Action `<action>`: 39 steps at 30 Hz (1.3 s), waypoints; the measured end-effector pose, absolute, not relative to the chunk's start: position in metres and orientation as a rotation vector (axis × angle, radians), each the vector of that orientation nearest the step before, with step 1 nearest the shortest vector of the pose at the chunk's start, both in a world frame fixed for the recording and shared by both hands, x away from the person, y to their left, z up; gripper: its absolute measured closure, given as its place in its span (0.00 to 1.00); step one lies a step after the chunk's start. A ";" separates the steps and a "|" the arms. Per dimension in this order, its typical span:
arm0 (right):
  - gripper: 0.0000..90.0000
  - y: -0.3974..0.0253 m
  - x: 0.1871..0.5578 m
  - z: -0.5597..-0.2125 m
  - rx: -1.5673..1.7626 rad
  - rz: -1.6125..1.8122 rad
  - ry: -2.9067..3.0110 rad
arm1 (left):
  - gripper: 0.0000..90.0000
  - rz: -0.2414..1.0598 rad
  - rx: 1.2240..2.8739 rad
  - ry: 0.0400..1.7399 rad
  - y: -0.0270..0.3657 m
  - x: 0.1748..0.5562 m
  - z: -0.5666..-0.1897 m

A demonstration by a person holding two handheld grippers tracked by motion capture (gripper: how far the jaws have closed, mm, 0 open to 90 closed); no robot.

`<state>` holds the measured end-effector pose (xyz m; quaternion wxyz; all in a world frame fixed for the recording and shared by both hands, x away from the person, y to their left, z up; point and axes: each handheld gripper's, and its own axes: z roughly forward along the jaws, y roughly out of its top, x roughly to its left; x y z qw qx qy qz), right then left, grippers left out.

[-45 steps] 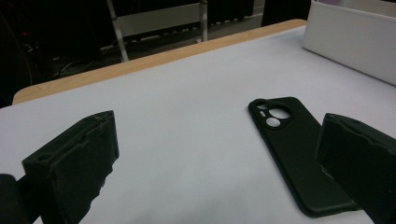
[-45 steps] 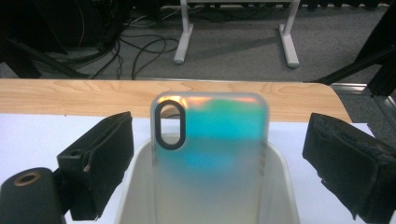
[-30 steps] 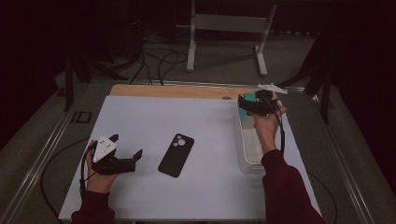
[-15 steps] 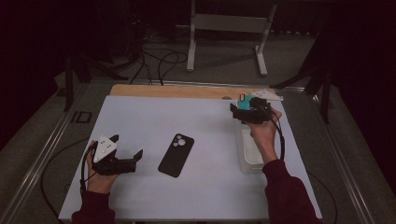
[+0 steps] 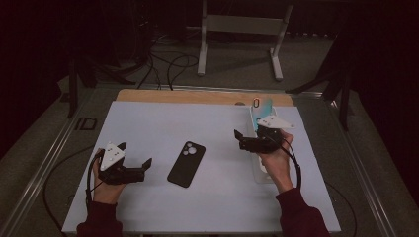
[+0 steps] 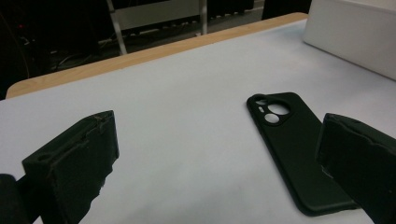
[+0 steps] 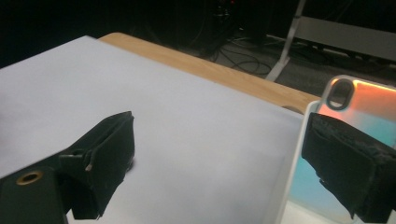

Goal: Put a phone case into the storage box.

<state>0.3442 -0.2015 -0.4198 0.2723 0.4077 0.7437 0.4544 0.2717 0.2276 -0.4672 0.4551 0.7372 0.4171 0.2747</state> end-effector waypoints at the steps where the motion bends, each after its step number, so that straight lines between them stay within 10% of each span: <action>1: 0.10 -0.201 0.340 -0.420 1.083 1.227 2.003 | 0.00 0.676 1.819 1.029 0.227 0.272 -0.467; 39: 0.11 -0.243 0.272 -0.453 1.062 1.371 1.965 | 0.00 0.621 1.885 1.010 0.199 0.275 -0.463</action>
